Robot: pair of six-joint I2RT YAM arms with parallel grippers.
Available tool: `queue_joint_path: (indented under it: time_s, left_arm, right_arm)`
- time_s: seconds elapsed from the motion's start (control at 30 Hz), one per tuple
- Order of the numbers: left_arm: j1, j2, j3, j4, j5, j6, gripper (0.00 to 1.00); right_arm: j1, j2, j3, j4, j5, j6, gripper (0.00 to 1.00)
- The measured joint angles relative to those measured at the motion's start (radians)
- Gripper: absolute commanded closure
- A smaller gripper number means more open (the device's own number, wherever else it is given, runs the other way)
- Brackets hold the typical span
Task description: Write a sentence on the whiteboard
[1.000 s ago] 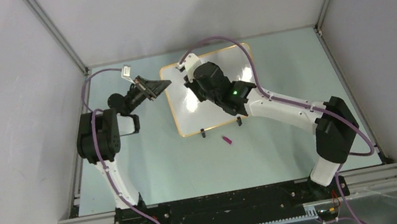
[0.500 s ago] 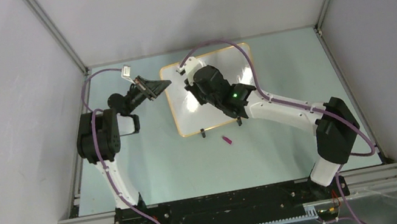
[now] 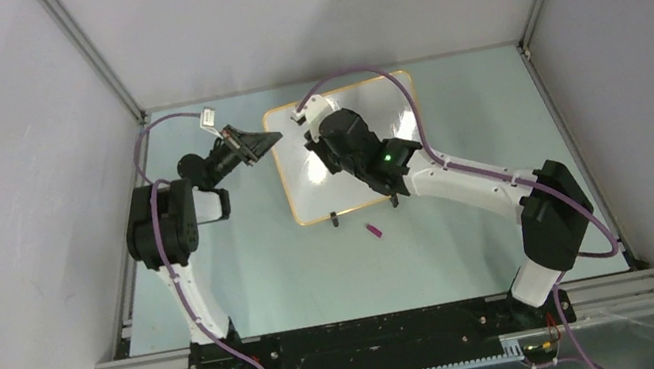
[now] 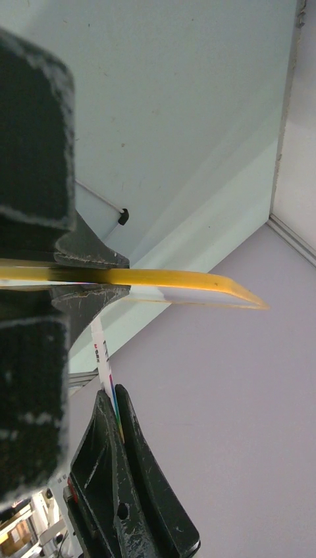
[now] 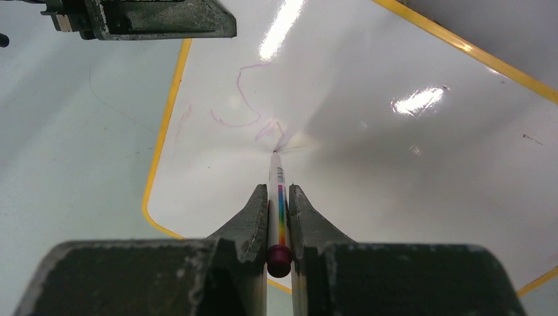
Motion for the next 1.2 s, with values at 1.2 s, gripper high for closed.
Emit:
queue_joint_path:
  time_s: [1.2]
  left_arm:
    - [0.0, 0.0, 0.0, 0.0, 0.0, 0.0, 1.0]
  right_arm:
    - [-0.048, 0.023, 0.087, -0.048, -0.028, -0.002, 1.0]
